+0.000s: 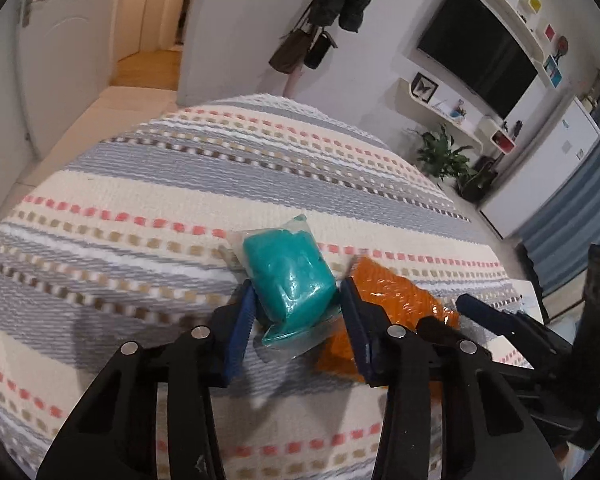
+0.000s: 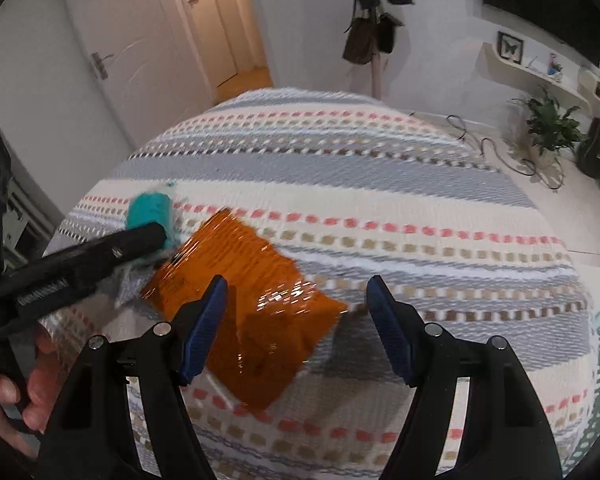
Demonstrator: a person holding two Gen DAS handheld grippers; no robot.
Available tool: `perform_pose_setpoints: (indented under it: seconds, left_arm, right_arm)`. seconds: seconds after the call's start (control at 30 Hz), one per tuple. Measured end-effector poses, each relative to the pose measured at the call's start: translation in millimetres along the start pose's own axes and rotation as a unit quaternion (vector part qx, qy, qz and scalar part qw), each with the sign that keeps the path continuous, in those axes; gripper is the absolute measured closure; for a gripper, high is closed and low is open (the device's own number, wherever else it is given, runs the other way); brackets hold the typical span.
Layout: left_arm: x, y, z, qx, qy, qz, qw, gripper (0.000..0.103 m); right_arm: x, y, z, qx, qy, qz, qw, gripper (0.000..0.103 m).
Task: Collect trash
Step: 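Grasp the teal bag with the left gripper while the right gripper reaches the orange packet, then lift the teal bag with the left gripper while the right gripper grasps the orange packet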
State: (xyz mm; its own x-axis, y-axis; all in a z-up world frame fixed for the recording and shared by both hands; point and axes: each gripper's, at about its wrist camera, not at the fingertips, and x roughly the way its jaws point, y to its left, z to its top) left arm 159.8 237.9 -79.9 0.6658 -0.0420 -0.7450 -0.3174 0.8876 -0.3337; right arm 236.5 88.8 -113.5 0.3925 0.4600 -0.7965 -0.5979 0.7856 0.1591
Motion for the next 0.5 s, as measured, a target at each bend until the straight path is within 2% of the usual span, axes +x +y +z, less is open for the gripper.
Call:
perform_pose_setpoints:
  seconds: [0.1,0.27,0.33,0.43,0.5]
  left_arm:
    - [-14.9,13.6,-5.5,-0.007,-0.011,-0.006,0.9999,0.062]
    - [-36.3,27.7,-17.6,-0.011,-0.048,0.001,0.9988,0.062]
    - [-41.6,31.3,-21.4,-0.016,-0.063,0.0,0.9979,0.062]
    - [-40.6,37.5,-22.1,-0.018,-0.07,-0.012,0.9973,0.062]
    - [-42.9,36.8,-29.4,-0.012,-0.08,-0.012,0.9967,0.062]
  right_arm:
    - [0.9,13.7,-7.1,-0.029,0.011,0.004,1.0,0.035]
    - [-9.7,47.5,-28.3,-0.07,0.033,0.042,0.996,0.035]
    - [-14.5,57.8,-32.4,-0.078,0.026,0.039,0.996,0.035]
    - [-12.2,55.9,-25.6,-0.059,0.017,0.006,0.998,0.035]
    - [-5.6,50.1,-18.7,-0.031,0.028,0.02,0.999,0.035]
